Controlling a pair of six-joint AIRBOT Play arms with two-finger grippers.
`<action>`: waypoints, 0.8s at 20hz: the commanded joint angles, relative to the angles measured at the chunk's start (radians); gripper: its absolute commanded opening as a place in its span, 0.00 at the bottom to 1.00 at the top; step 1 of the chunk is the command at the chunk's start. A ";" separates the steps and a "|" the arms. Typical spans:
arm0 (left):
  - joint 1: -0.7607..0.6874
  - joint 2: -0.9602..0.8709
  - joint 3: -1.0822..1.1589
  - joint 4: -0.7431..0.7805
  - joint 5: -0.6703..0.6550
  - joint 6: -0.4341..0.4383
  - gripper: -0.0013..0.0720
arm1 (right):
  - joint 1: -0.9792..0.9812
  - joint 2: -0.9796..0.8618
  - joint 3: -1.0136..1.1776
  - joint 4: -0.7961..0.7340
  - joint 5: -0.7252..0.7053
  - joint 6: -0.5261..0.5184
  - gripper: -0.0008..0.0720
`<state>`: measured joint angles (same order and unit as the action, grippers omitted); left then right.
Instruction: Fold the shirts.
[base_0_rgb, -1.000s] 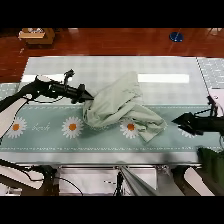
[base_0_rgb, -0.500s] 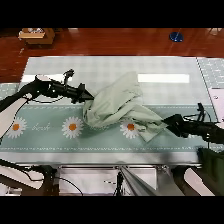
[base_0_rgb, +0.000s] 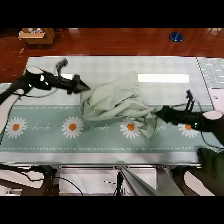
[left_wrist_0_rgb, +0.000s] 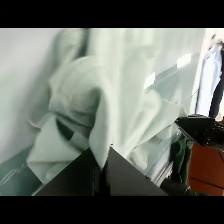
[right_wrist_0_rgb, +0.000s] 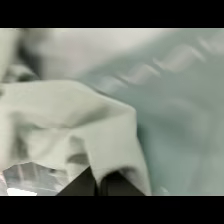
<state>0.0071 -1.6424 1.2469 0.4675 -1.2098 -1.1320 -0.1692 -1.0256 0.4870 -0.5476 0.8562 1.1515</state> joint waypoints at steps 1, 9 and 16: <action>0.033 0.119 0.154 0.000 -0.003 0.002 0.04 | 0.014 0.114 0.191 -0.061 0.059 -0.027 0.05; 0.094 0.466 0.640 0.259 0.058 -0.119 0.04 | 0.014 0.346 0.813 -0.681 0.084 0.267 0.05; 0.091 0.760 0.703 0.364 0.059 -0.190 0.04 | 0.015 0.375 1.111 -0.592 0.194 0.293 0.05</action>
<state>0.0975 -0.9951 1.9266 0.7849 -1.1576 -1.2980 -0.1543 -0.6609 1.4803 -1.1625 1.0000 1.4254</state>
